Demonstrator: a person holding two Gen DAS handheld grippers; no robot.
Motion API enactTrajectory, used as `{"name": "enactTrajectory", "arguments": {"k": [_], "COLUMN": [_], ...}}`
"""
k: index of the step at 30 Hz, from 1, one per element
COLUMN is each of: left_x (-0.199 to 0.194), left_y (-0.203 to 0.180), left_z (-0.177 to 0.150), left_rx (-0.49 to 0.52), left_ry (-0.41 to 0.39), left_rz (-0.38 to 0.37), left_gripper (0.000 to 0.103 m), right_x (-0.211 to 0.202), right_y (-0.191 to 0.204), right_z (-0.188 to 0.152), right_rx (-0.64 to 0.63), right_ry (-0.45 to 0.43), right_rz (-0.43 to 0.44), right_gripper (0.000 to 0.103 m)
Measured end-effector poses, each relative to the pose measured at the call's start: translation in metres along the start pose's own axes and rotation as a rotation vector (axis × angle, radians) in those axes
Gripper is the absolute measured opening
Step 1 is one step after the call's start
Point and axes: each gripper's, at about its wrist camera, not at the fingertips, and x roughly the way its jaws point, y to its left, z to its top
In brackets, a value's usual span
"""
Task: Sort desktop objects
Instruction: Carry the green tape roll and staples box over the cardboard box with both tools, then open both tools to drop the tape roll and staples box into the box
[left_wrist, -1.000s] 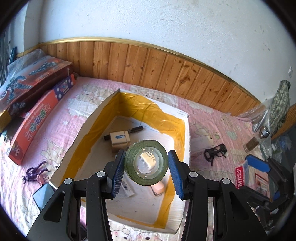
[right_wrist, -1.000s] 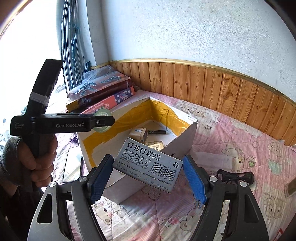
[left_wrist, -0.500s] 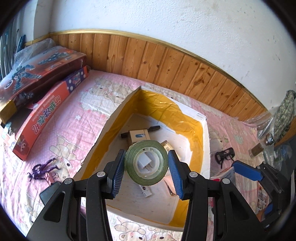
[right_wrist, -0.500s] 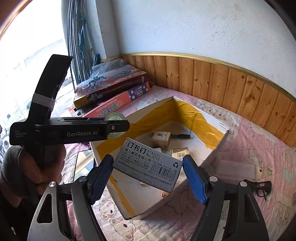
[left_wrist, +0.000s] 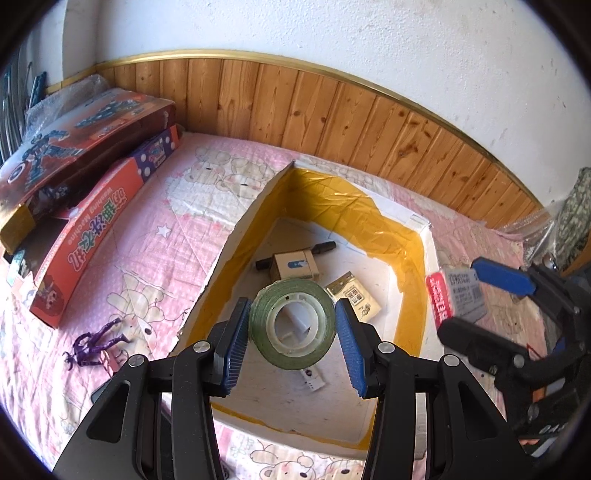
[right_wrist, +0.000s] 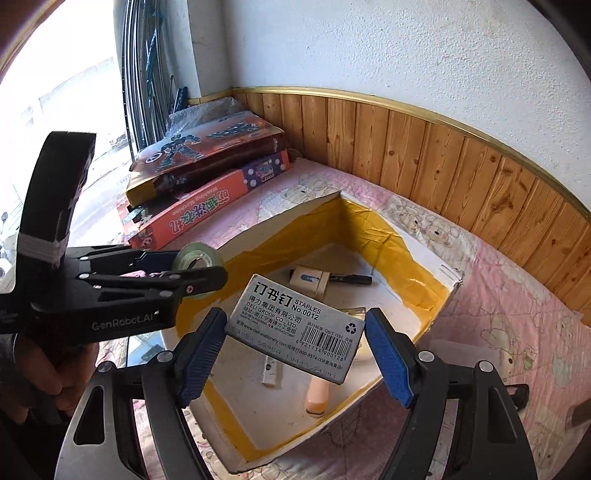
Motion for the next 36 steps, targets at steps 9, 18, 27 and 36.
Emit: {"name": "enactTrajectory", "arguments": {"k": [9,18,27,36], "left_x": [0.022,0.039,0.053,0.068], "left_y": [-0.008,-0.014,-0.013,-0.002], "left_z": [0.002,0.001,0.004,0.009], "left_rx": [0.049,0.098,0.116,0.093], "left_ry": [0.055,0.100,0.141,0.208], "left_rz": [0.033,0.068,0.092,0.088], "left_gripper": [0.048,0.048,0.048,0.048], "right_x": [0.034,0.077,0.114,0.145], "right_y": [-0.021,-0.027,-0.049,-0.052], "right_z": [0.024,0.041,0.052,0.063], "right_rx": [-0.011,-0.034,0.054,0.095], "right_ry": [0.086,0.192,0.303,0.376], "right_rz": [-0.042,-0.076,-0.060,-0.060], "right_gripper": [0.077,0.077,0.077,0.077]}}
